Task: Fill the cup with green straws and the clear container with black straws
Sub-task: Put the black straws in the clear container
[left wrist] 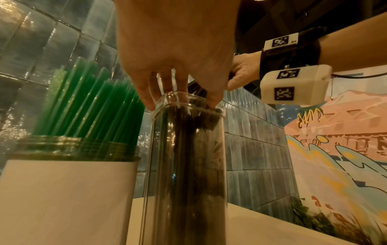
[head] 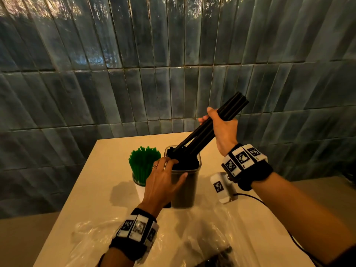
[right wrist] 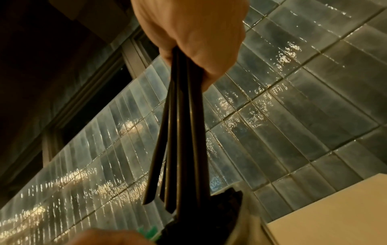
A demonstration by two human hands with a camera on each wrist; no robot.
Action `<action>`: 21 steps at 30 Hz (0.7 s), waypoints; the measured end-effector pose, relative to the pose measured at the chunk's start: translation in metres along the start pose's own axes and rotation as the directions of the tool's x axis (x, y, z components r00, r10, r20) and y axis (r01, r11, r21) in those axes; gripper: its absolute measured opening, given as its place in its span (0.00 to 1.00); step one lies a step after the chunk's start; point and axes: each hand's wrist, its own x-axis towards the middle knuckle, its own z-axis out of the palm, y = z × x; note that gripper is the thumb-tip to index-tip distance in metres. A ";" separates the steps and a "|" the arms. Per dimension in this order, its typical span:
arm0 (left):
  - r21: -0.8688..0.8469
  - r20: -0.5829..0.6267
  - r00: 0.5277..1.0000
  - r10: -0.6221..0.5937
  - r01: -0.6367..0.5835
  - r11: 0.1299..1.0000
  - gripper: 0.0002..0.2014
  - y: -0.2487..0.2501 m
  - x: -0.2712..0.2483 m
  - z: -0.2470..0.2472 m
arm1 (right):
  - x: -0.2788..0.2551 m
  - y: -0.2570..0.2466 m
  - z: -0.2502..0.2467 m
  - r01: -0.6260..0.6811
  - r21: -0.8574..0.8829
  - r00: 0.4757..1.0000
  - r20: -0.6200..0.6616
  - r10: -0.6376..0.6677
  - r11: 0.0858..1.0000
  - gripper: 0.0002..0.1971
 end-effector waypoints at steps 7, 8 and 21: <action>0.004 0.104 0.991 -0.080 0.080 0.997 0.36 0.004 0.006 -0.006 | 0.000 0.004 -0.003 -0.134 0.085 0.991 -0.020 0.136 0.987 0.12; 0.005 0.106 0.991 -0.082 0.082 0.997 0.37 0.003 0.007 -0.007 | -0.001 0.006 -0.004 -0.139 0.078 0.989 -0.031 0.142 0.987 0.10; -0.028 0.085 0.995 -0.046 0.049 0.998 0.36 0.001 0.013 -0.016 | -0.009 0.006 0.020 0.139 -0.336 0.963 0.264 -0.049 0.931 0.09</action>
